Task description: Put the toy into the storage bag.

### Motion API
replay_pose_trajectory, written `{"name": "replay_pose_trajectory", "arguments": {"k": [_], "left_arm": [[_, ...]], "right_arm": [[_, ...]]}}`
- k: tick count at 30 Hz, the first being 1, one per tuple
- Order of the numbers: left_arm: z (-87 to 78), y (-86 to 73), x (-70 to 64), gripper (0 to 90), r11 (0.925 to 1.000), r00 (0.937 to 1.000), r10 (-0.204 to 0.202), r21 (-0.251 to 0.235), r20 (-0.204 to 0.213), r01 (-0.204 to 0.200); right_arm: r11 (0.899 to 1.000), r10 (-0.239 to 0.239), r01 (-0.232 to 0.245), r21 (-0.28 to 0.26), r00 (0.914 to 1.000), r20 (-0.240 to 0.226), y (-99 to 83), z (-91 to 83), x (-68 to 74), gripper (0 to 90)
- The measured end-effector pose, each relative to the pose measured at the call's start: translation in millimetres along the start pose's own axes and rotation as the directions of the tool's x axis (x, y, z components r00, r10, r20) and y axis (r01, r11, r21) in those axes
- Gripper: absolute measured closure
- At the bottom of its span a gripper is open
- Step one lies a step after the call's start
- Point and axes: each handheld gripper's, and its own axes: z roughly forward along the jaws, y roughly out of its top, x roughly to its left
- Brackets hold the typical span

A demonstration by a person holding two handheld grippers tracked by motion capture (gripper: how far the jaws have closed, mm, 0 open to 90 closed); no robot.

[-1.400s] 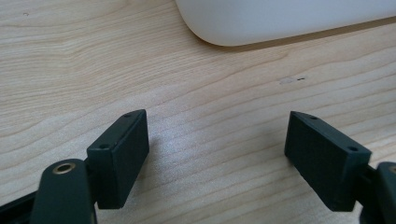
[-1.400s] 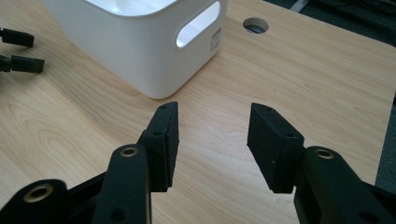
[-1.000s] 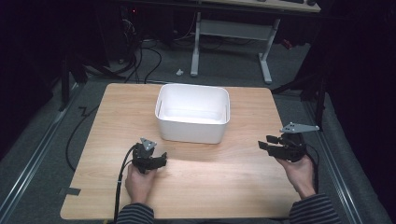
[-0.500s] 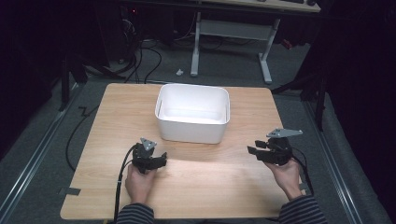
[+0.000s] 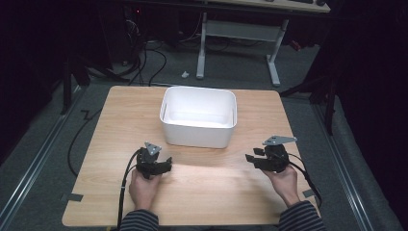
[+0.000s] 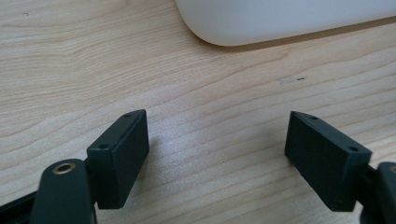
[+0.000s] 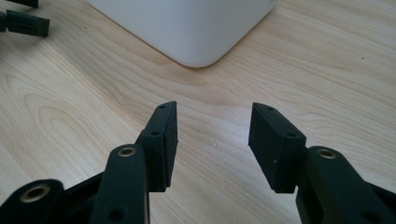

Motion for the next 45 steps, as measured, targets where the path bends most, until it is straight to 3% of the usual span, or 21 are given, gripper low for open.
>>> {"name": "replay_pose_trajectory", "arguments": {"k": [21,30,34,45], "left_arm": [[0.0,0.0,0.0,22.1,1.0,1.0,0.0,0.0,0.0,0.0],[0.0,0.0,0.0,22.1,1.0,1.0,0.0,0.0,0.0,0.0],[-0.1,0.0,0.1,22.1,1.0,1.0,0.0,0.001,0.001,0.0],[0.0,0.0,0.0,22.2,1.0,1.0,0.0,0.0,0.0,0.0]], "right_arm": [[0.998,-0.031,0.032,0.046,0.9995,-0.009,-11.8,43.8,13.8,52.3],[0.997,-0.039,0.039,0.062,0.9992,0.01,-15.3,54.9,14.6,52.2],[0.996,-0.068,0.066,0.052,0.997,0.037,-16.4,59.4,15.0,51.4],[0.995,-0.086,0.082,0.055,0.9927,0.084,-18.5,73.8,11.3,48.0]]}}
